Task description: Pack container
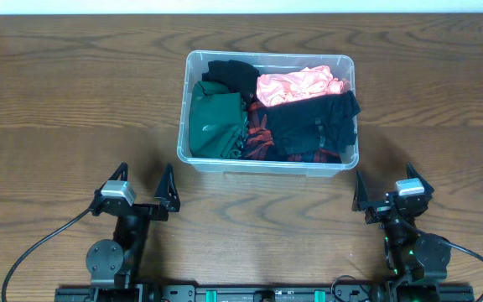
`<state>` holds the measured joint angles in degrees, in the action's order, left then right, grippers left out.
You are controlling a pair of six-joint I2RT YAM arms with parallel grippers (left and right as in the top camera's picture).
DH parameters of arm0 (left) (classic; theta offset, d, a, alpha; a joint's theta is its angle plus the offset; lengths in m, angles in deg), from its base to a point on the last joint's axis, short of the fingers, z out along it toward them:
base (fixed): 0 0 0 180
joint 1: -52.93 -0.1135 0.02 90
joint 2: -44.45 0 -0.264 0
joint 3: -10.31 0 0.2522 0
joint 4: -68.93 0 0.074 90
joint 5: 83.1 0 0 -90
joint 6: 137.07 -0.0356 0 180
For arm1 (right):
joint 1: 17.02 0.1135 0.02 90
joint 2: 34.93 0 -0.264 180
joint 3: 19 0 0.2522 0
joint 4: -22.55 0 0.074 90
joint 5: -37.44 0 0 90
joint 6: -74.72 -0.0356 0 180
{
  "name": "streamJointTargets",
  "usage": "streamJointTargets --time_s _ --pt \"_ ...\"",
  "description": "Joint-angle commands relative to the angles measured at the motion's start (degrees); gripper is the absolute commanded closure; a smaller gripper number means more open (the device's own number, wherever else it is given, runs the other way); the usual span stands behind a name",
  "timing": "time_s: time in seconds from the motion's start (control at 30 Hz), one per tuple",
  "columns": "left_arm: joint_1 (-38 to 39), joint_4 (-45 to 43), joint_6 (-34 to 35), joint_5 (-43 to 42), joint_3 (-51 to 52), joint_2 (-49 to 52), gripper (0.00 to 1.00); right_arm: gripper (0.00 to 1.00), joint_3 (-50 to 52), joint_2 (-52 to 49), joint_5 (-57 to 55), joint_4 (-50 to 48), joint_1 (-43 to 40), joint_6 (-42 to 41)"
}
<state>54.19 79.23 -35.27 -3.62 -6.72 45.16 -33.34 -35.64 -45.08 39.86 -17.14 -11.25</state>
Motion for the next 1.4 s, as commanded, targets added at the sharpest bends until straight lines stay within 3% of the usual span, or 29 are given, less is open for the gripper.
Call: streamJointTargets --time_s 0.0,0.33,1.37 --pt "0.2 -0.5 -0.6 1.2 1.4 -0.6 0.02 0.01 0.3 0.4 -0.4 0.0 -0.3 0.8" --pt "0.2 7.2 -0.5 2.3 3.0 -0.6 0.02 0.01 0.3 0.4 -0.4 0.0 -0.3 0.8" --pt "0.2 6.8 -0.5 2.4 3.0 -0.5 0.02 0.01 0.3 0.4 -0.4 0.0 -0.3 0.8"
